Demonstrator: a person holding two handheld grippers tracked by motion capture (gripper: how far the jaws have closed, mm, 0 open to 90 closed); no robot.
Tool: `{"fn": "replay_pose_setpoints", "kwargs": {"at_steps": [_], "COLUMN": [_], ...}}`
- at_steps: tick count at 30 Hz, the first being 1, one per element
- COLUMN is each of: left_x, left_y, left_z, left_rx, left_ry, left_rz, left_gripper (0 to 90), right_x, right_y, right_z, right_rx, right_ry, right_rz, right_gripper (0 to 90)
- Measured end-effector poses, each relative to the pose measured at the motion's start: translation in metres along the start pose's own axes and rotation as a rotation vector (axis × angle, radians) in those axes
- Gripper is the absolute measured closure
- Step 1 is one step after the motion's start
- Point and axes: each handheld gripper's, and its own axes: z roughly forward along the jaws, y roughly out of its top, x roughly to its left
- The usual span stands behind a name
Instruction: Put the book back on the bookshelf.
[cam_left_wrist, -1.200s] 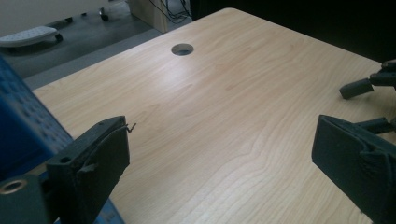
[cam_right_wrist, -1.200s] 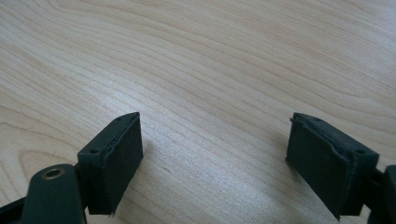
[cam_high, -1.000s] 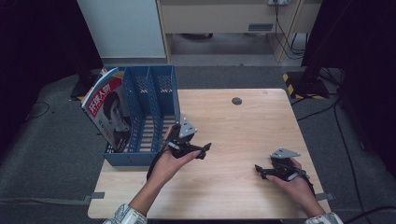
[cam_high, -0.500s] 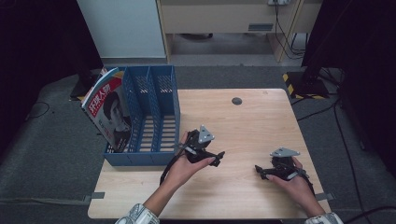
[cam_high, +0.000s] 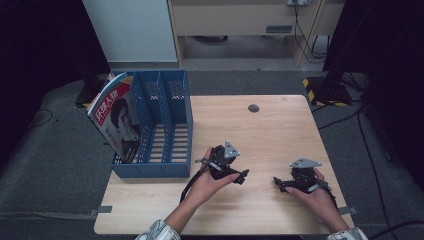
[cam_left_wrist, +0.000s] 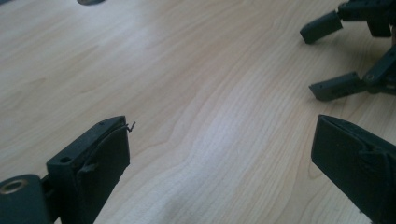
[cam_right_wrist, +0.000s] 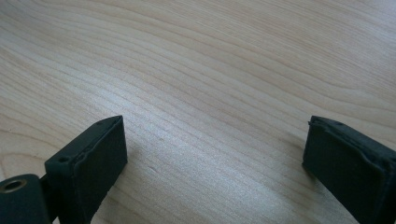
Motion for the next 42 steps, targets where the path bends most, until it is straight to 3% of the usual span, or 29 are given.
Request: {"fn": "replay_pose_setpoints", "kwargs": {"at_steps": [9, 17, 19, 29, 42], "left_x": [-0.016, -0.016, -0.013, 0.002, 0.006], "left_y": [-0.017, -0.022, -0.023, -0.029, -0.037], "left_z": [0.025, 0.044, 0.047, 0.052, 0.053], "left_rx": [0.089, 0.131, 0.142, 0.126, 0.102], "left_ry": [-0.026, -0.007, 0.000, 0.058, 0.074], "left_rz": [0.023, 0.038, 0.026, -0.047, -0.069], "left_gripper": [4.1, 3.9, 3.8, 4.1, 3.9], "right_x": [0.000, 0.000, 0.000, 0.000, 0.000], "right_y": [0.000, 0.000, 0.000, 0.000, 0.000], "right_z": [0.000, 0.000, 0.000, 0.000, 0.000], "right_rx": [0.000, 0.001, 0.001, 0.000, 0.000], "right_ry": [0.001, 0.001, 0.001, 0.002, 0.001], "right_rz": [-0.003, -0.003, -0.003, -0.004, -0.003], "right_gripper": [6.7, 6.7, 6.7, 6.7, 6.7]}}
